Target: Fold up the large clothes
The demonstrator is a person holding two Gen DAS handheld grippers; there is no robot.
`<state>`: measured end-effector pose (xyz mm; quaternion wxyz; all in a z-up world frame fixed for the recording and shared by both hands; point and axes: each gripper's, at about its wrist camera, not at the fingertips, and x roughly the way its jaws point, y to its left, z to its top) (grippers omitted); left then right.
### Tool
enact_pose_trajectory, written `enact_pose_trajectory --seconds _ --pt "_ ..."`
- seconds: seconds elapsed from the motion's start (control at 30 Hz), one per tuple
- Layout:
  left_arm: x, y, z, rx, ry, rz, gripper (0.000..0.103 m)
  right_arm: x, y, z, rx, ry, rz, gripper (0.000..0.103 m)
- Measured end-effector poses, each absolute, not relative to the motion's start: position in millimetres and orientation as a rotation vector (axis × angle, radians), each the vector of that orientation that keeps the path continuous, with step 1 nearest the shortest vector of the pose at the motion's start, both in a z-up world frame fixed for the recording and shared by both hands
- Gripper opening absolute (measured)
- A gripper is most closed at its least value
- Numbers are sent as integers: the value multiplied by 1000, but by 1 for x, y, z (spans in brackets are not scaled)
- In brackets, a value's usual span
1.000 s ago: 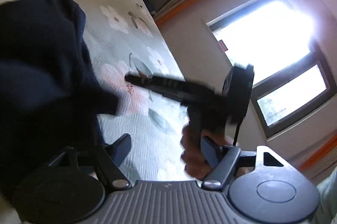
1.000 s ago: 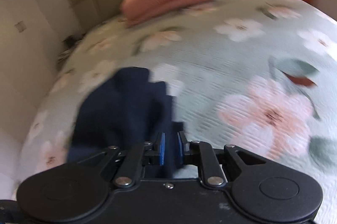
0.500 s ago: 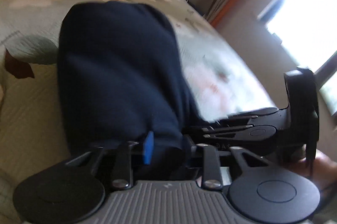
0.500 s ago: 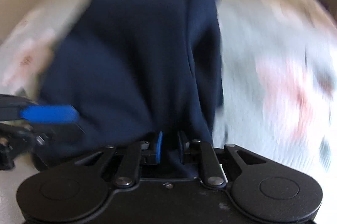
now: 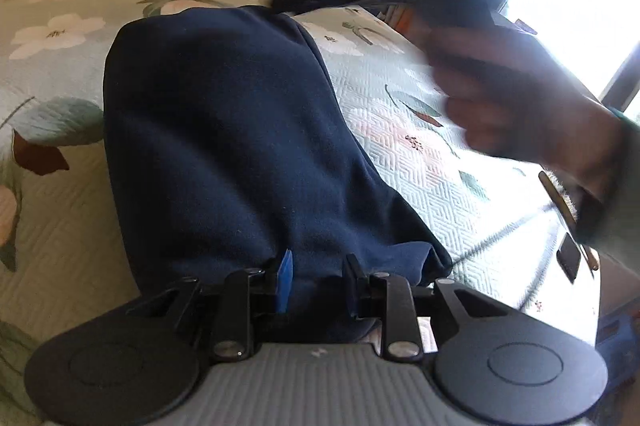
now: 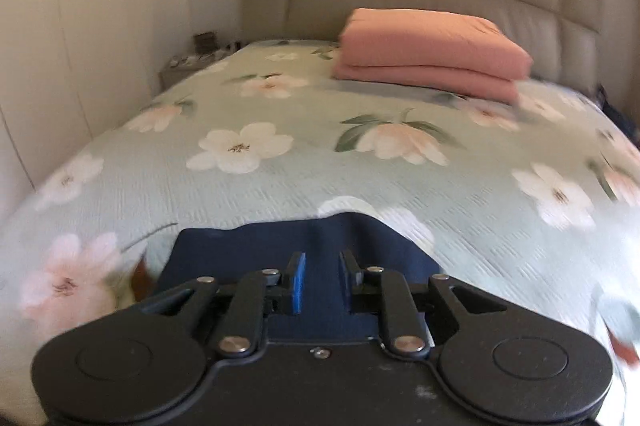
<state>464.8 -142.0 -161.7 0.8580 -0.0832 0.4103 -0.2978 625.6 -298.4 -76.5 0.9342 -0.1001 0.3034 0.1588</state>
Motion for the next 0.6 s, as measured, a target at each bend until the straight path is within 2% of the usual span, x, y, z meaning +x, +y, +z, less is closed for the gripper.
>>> enact_pose_trajectory --seconds 0.1,0.17,0.2,0.23,0.4,0.53,0.6 --pt "455 -130 -158 -216 862 -635 30 658 -283 -138 -377 741 244 20" --pt "455 -123 -159 -256 869 -651 29 658 -291 -164 -497 697 168 18" --pt "455 -120 -160 -275 874 -662 30 658 -298 -169 -507 684 142 20" --pt "456 -118 -160 -298 883 -672 30 659 -305 -166 -475 692 134 24" --pt "470 -84 -157 -464 950 -716 29 638 -328 -131 -421 705 27 25" --pt "481 -68 -129 -460 898 -740 30 579 -332 -81 -284 680 128 25" --pt "487 -74 -121 -448 867 -731 30 552 -319 -73 -228 683 219 27"
